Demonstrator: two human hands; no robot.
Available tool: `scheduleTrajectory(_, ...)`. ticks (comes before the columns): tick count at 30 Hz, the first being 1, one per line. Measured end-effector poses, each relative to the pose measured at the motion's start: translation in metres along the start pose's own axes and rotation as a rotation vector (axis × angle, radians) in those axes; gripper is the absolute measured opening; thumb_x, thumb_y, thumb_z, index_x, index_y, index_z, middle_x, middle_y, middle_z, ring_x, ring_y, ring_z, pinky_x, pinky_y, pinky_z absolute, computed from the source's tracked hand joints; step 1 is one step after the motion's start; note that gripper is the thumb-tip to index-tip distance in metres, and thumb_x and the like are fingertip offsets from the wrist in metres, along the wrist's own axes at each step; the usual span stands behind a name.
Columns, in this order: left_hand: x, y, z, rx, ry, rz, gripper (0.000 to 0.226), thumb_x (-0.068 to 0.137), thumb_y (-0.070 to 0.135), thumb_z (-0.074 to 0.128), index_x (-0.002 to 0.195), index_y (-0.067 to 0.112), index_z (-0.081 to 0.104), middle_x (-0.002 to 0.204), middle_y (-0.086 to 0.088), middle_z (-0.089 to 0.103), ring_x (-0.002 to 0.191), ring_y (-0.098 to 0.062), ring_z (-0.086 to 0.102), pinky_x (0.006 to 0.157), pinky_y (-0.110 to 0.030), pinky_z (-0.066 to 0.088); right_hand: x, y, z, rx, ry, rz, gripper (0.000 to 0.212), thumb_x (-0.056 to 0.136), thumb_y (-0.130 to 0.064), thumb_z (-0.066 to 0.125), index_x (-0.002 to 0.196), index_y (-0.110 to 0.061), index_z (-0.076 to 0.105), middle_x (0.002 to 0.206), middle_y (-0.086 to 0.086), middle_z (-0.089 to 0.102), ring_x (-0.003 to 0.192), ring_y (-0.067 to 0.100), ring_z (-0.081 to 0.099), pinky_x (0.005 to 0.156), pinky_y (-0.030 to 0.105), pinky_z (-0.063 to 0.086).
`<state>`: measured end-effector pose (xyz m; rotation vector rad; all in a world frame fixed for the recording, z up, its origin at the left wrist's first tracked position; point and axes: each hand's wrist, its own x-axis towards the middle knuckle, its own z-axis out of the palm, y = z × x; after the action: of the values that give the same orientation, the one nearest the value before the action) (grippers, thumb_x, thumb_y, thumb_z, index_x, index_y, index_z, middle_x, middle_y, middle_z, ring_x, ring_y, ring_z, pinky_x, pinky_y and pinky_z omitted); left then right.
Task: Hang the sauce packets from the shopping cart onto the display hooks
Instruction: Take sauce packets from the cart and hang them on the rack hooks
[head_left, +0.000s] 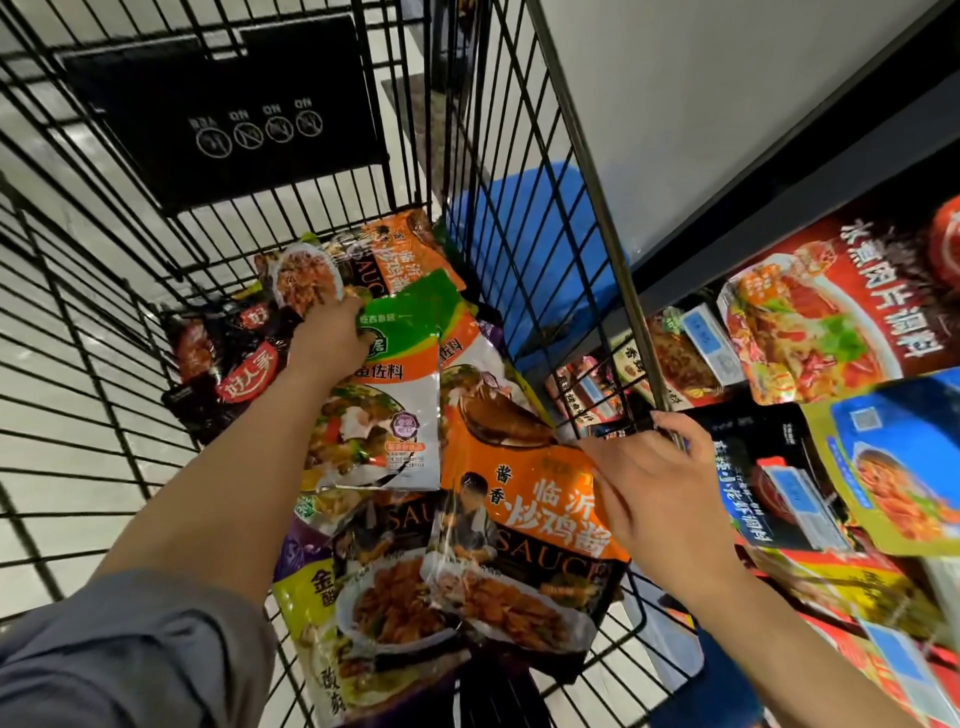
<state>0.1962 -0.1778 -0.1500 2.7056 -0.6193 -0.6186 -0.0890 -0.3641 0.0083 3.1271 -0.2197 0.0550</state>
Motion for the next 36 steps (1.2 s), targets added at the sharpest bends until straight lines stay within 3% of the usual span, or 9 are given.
scheduleTrajectory(4, -0.001, 0.007, -0.006, -0.148, -0.107, -0.037, 0.048, 0.090, 0.023, 0.059, 0.133, 0.008, 0.044, 0.121, -0.018, 0.056, 0.107, -0.036, 0.053, 0.086, -0.044, 0.048, -0.001, 0.000, 0.001, 0.010, -0.005, 0.010, 0.029, 0.072, -0.007, 0.062, 0.097, -0.016, 0.072, 0.076, -0.003, 0.067, 0.070, 0.019, 0.063, 0.107, 0.033, 0.019)
scheduleTrajectory(8, 0.003, 0.011, -0.016, -0.216, -0.218, -0.074, 0.049, 0.090, 0.012, 0.054, 0.138, 0.013, 0.041, 0.120, -0.017, 0.057, 0.095, -0.029, 0.055, 0.069, -0.031, 0.044, -0.001, 0.001, 0.002, 0.025, -0.013, 0.020, 0.029, 0.072, -0.009, 0.062, 0.098, -0.018, 0.072, 0.078, -0.006, 0.068, 0.073, 0.016, 0.063, 0.108, 0.032, 0.017)
scheduleTrajectory(10, 0.006, 0.010, -0.021, -0.179, -0.224, -0.055, 0.049, 0.089, 0.011, 0.059, 0.136, 0.013, 0.046, 0.122, -0.016, 0.058, 0.103, -0.031, 0.055, 0.076, -0.033, 0.045, -0.001, 0.001, 0.002, 0.024, -0.008, 0.024, 0.028, 0.073, -0.010, 0.062, 0.098, -0.018, 0.072, 0.078, -0.006, 0.068, 0.073, 0.015, 0.063, 0.108, 0.031, 0.017)
scheduleTrajectory(14, 0.009, 0.013, -0.023, -0.132, -0.155, -0.063, 0.042, 0.085, 0.011, 0.067, 0.126, 0.011, 0.057, 0.119, -0.015, 0.060, 0.107, -0.033, 0.054, 0.084, -0.040, 0.048, -0.001, 0.001, 0.003, 0.025, -0.011, 0.025, 0.028, 0.072, -0.006, 0.066, 0.097, -0.018, 0.072, 0.076, -0.005, 0.068, 0.073, 0.016, 0.063, 0.109, 0.031, 0.016)
scheduleTrajectory(19, 0.004, 0.026, -0.020, 0.036, -0.056, -0.007, 0.032, 0.083, 0.010, 0.068, 0.115, 0.004, 0.063, 0.105, -0.017, 0.063, 0.097, -0.035, 0.056, 0.069, -0.038, 0.046, -0.001, 0.002, 0.004, 0.040, 0.017, 0.027, 0.030, 0.070, -0.002, 0.069, 0.096, -0.017, 0.072, 0.076, -0.005, 0.068, 0.072, 0.017, 0.063, 0.109, 0.030, 0.016)
scheduleTrajectory(22, -0.007, 0.032, -0.028, 0.178, 0.050, 0.101, 0.028, 0.083, 0.010, 0.066, 0.112, 0.013, 0.067, 0.099, -0.014, 0.064, 0.099, -0.032, 0.054, 0.069, -0.039, 0.045, -0.002, 0.004, 0.005, 0.070, 0.041, 0.029, 0.034, 0.064, 0.003, 0.073, 0.094, -0.015, 0.073, 0.074, -0.005, 0.067, 0.069, 0.017, 0.063, 0.109, 0.031, 0.018)
scheduleTrajectory(26, -0.035, 0.049, -0.055, 0.332, 0.162, 0.236, 0.022, 0.082, 0.017, 0.067, 0.103, 0.020, 0.068, 0.097, -0.007, 0.066, 0.106, -0.029, 0.048, 0.084, -0.041, 0.036, -0.002, 0.006, 0.005, 0.120, 0.094, -0.022, 0.028, 0.069, 0.002, 0.067, 0.091, -0.013, 0.072, 0.072, -0.004, 0.067, 0.065, 0.016, 0.063, 0.102, 0.038, 0.030)
scheduleTrajectory(32, -0.110, 0.074, -0.102, 0.353, 0.215, 0.333, 0.025, 0.078, 0.039, 0.070, 0.100, 0.025, 0.070, 0.104, 0.007, 0.066, 0.114, -0.021, 0.046, 0.096, -0.043, 0.030, -0.001, 0.003, -0.002, 0.055, 0.030, -0.019, 0.022, 0.071, -0.010, 0.064, 0.090, -0.020, 0.068, 0.070, -0.007, 0.066, 0.067, 0.017, 0.063, 0.100, 0.037, 0.026)
scheduleTrajectory(36, -0.176, 0.090, -0.103, 0.422, 0.282, 0.374, 0.015, 0.072, 0.032, 0.077, 0.081, 0.022, 0.071, 0.086, 0.005, 0.067, 0.094, -0.022, 0.057, 0.089, -0.037, 0.030, -0.001, 0.002, -0.008, 0.067, -0.053, 0.004, 0.032, 0.060, -0.010, 0.077, 0.088, -0.022, 0.069, 0.070, -0.007, 0.067, 0.068, 0.017, 0.064, 0.098, 0.039, 0.031)
